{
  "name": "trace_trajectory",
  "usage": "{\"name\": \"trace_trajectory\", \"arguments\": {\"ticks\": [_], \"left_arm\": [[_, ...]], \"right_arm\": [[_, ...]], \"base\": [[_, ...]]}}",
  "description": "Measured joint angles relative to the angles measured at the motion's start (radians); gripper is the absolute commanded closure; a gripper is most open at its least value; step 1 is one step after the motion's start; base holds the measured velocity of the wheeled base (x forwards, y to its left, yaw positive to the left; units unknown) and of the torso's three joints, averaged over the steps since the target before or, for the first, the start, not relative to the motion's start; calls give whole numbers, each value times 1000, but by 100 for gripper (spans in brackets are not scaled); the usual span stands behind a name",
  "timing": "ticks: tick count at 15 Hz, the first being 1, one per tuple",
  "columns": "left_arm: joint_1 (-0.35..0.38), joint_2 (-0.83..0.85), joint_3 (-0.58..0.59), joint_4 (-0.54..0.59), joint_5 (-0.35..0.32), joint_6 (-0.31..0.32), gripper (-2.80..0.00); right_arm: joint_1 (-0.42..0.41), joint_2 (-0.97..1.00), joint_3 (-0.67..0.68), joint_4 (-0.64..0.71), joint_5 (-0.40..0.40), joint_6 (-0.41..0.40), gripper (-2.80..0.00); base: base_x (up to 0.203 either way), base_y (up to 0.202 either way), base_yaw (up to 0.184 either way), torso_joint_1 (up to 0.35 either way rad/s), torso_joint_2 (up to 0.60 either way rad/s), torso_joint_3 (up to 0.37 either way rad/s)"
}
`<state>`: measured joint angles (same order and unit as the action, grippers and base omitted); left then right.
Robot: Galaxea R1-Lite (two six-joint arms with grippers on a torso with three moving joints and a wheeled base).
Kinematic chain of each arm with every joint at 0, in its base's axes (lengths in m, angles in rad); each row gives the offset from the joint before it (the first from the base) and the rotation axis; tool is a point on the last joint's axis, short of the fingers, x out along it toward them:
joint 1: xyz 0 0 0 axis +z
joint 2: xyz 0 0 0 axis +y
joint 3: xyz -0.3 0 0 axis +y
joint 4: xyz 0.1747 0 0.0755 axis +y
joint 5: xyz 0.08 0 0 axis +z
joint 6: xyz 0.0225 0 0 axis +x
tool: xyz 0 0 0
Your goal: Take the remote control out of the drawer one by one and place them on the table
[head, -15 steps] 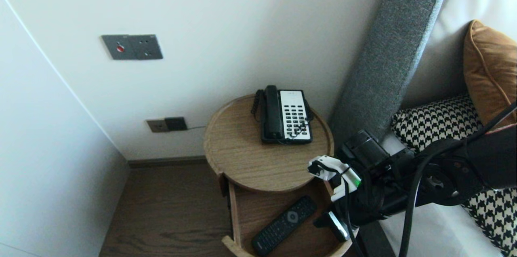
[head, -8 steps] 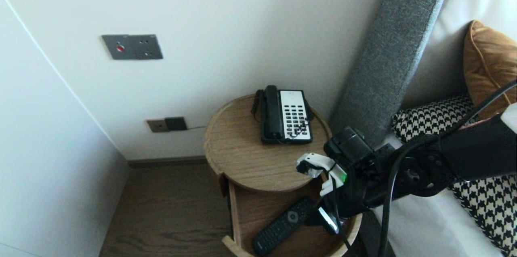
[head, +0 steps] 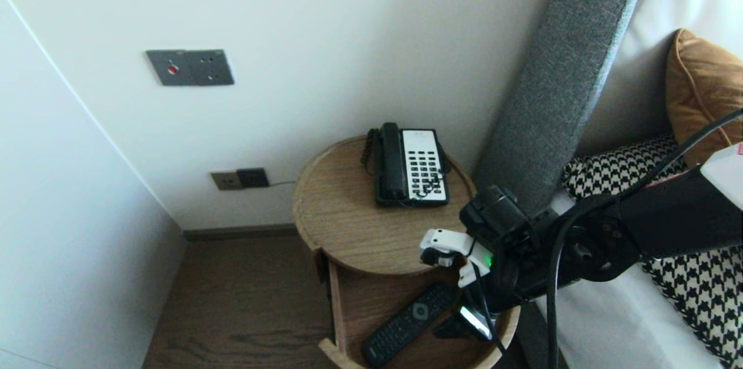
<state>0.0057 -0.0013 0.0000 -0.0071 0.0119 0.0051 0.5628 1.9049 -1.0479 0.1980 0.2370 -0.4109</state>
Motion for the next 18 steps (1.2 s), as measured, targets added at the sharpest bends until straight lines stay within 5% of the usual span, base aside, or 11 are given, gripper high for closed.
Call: {"name": "trace_trajectory", "arguments": {"ticks": [10, 18], "left_arm": [[0, 0, 0, 3, 1, 7, 0], [0, 0, -1, 4, 1, 21, 0]], "right_arm": [[-1, 18, -17, 44, -110, -200, -280], [-1, 85, -47, 41, -104, -366, -280]], "base": [[0, 0, 0, 0, 0, 0], [0, 0, 0, 0, 0, 0]]}}
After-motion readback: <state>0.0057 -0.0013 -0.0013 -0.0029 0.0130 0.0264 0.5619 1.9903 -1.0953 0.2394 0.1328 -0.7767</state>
